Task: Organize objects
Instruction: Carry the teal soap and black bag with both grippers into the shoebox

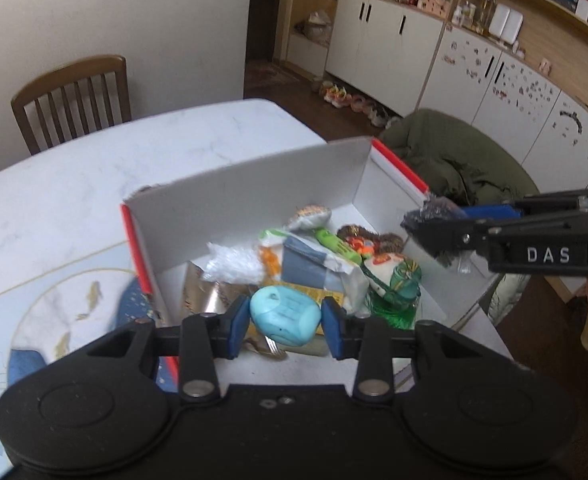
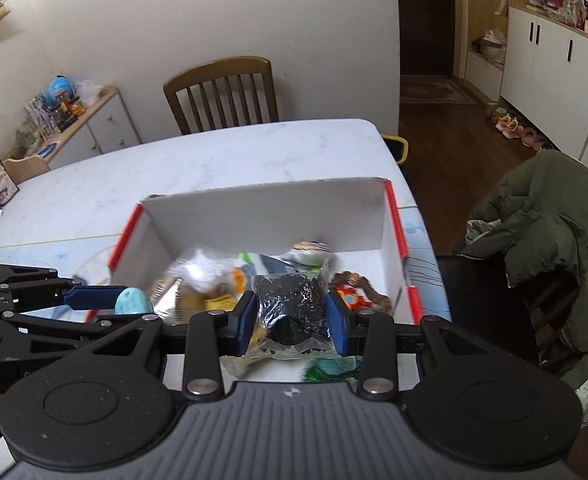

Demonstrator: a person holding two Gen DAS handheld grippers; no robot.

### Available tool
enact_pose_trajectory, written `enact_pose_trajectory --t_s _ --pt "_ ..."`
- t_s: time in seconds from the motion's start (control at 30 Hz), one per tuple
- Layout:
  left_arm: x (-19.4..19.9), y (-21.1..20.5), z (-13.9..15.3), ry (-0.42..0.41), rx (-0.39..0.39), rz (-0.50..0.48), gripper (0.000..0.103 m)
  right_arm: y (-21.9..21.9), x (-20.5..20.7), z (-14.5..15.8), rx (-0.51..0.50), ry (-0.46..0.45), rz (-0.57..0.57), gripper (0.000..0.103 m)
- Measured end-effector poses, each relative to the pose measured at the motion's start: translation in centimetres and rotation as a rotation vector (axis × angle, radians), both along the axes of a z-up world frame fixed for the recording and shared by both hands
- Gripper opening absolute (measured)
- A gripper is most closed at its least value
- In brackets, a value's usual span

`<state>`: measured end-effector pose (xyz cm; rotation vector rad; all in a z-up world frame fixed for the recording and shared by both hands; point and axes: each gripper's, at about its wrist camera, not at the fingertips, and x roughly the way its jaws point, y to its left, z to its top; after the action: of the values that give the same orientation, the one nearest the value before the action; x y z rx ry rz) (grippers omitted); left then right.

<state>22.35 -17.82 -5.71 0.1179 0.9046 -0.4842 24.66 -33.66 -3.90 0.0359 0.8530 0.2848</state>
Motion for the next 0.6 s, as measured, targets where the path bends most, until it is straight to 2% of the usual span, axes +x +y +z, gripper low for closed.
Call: enact_pose_trajectory --t_s 0.23,0.6 --pt "1.6 -1.7 -1.5 0.035 0.041 -0.008 0.037 -0.9 2.1 -1.7 -0.025 0.03 0.006 0.037" --pt "4.1 -2.8 -4.7 0.15 0.112 0.015 0.037 -0.1 4.3 -5.0 -0.095 0.093 0.057 0.037"
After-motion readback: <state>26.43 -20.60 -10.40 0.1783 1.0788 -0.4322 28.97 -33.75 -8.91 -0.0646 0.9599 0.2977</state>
